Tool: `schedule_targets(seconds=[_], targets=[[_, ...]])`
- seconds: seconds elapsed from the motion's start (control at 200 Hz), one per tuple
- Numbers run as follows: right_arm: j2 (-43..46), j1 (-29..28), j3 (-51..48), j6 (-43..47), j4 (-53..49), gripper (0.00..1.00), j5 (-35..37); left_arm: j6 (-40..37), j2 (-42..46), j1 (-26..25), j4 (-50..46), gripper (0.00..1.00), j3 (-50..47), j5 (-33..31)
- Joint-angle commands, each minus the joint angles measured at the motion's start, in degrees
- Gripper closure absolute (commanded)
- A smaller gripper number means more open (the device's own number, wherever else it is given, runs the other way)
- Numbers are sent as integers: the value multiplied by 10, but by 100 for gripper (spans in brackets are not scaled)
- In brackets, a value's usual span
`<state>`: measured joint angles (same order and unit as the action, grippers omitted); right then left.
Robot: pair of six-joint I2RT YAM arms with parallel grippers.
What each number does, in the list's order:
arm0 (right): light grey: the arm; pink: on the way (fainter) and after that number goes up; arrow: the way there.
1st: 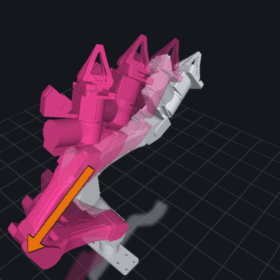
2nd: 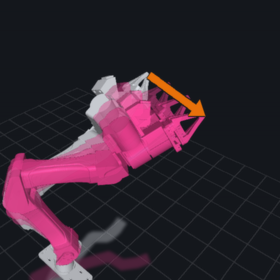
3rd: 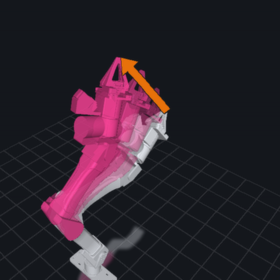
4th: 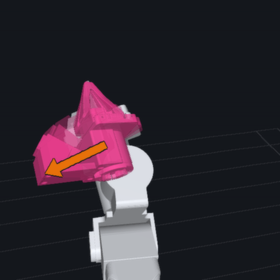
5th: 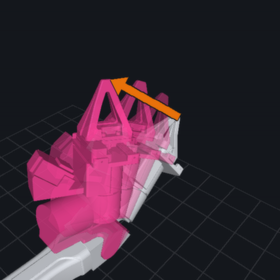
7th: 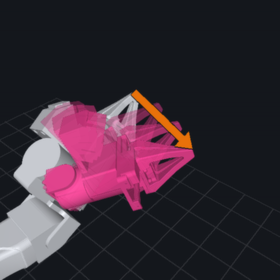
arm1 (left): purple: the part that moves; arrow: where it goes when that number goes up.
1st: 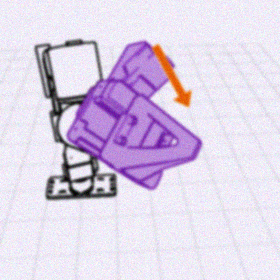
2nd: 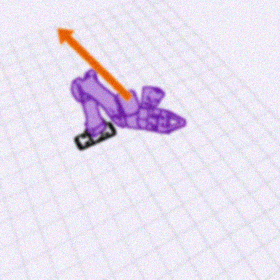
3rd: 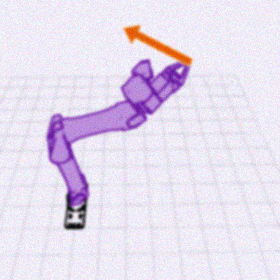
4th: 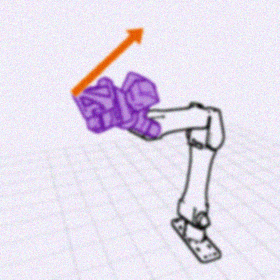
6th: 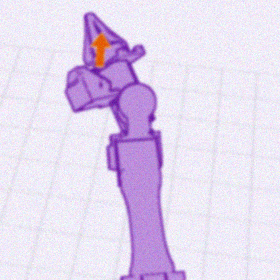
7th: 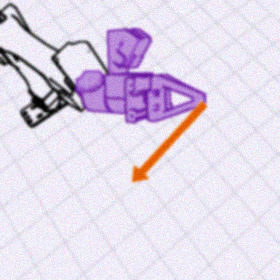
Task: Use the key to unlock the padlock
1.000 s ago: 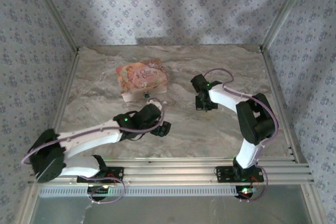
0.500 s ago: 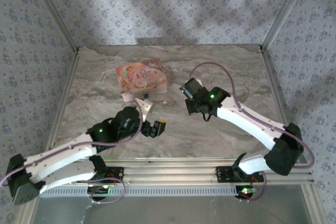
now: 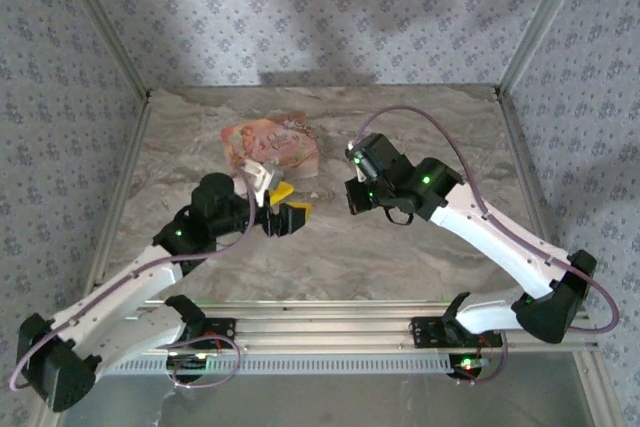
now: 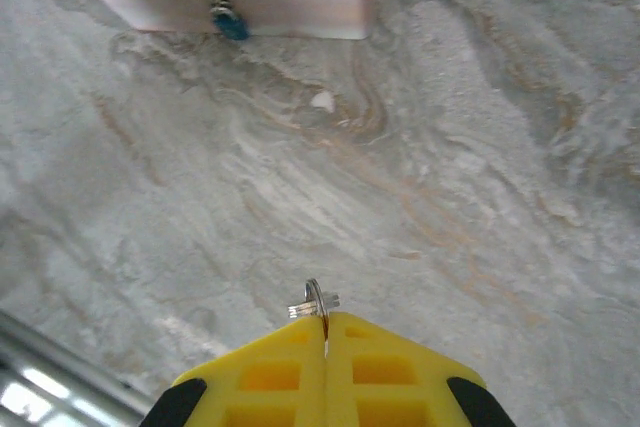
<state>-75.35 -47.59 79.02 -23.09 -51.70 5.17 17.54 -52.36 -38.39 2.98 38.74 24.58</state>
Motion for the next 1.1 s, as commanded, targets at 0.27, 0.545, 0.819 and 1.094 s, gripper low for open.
schedule_targets(seconds=[0.27, 0.545, 0.819, 1.094], targets=[[8, 63, -17, -38, 85, 100, -175, 89, -72, 65, 302, 20, -67, 159], [5, 117, -15, -23, 92, 100, -269, 46, -123, 47, 349, 23, -60, 142], [-3, 133, 0, -6, 82, 100, -289, -70, -168, -22, 250, 43, 3, 30], [15, 138, -39, -36, 130, 100, -289, -140, -201, -40, 216, 51, 44, -19]])
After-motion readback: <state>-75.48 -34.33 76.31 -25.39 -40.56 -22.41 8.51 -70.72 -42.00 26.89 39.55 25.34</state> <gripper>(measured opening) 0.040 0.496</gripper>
